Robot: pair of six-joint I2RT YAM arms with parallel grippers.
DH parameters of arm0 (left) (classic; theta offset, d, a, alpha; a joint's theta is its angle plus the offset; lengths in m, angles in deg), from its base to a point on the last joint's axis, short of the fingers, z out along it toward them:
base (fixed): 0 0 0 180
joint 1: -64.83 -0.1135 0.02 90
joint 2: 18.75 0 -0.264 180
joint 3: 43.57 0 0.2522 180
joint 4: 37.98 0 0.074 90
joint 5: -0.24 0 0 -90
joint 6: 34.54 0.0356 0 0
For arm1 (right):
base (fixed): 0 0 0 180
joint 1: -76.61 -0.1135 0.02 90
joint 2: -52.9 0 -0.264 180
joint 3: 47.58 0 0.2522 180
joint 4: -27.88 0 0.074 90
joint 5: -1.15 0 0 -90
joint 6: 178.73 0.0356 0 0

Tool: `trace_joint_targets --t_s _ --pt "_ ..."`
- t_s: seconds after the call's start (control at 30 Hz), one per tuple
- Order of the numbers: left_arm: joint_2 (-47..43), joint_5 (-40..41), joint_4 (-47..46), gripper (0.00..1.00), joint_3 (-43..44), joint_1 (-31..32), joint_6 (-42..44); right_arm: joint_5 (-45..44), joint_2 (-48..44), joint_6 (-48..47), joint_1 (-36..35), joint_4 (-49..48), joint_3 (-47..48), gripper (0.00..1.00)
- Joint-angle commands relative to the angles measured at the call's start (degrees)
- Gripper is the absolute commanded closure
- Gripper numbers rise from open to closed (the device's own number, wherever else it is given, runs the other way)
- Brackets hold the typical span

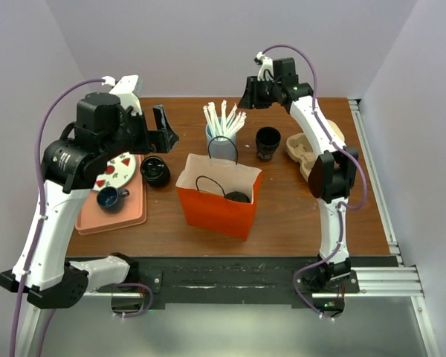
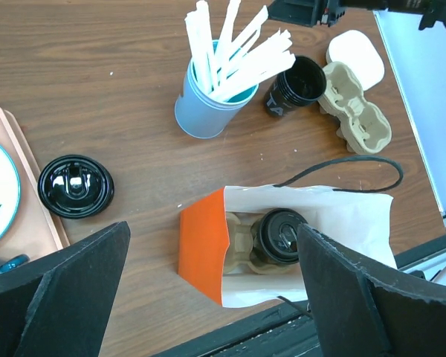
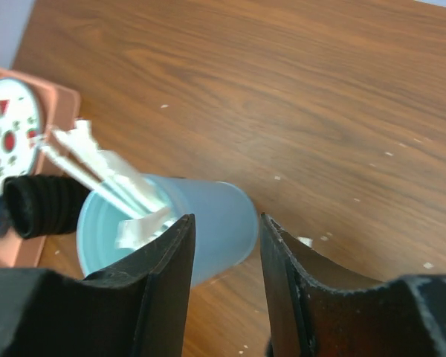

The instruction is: Pack the takeout coffee

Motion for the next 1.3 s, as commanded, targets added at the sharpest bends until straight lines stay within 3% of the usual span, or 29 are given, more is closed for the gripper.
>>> trace_joint_targets --t_s 0.0,0.57,0.83,1.2,1.27 --pt "-0.59 -0.15 0.05 0.0 -2.08 -0.3 -1.78 7.72 -3.55 -1.27 -0.56 -5.45 0.33 0.54" --pt "-2.17 0.65 -0.03 0.0 -4.45 -0.3 -4.51 7.37 -5.66 3.39 -0.73 -8.79 -2.04 0.45" --pt "-2.08 0.38 0.23 0.0 -4.81 -0.3 -4.77 9.56 -6.27 4.18 -1.0 -10.72 -3.01 0.53" --pt "-2.08 0.38 1.02 0.0 -4.63 -0.3 -4.33 6.85 -5.31 1.02 -3.28 -7.38 -3.8 0.54" --pt "-2.08 0.38 1.11 0.0 -4.63 -0.3 -4.33 5.26 -5.39 0.58 -3.63 -6.86 -4.16 0.61"
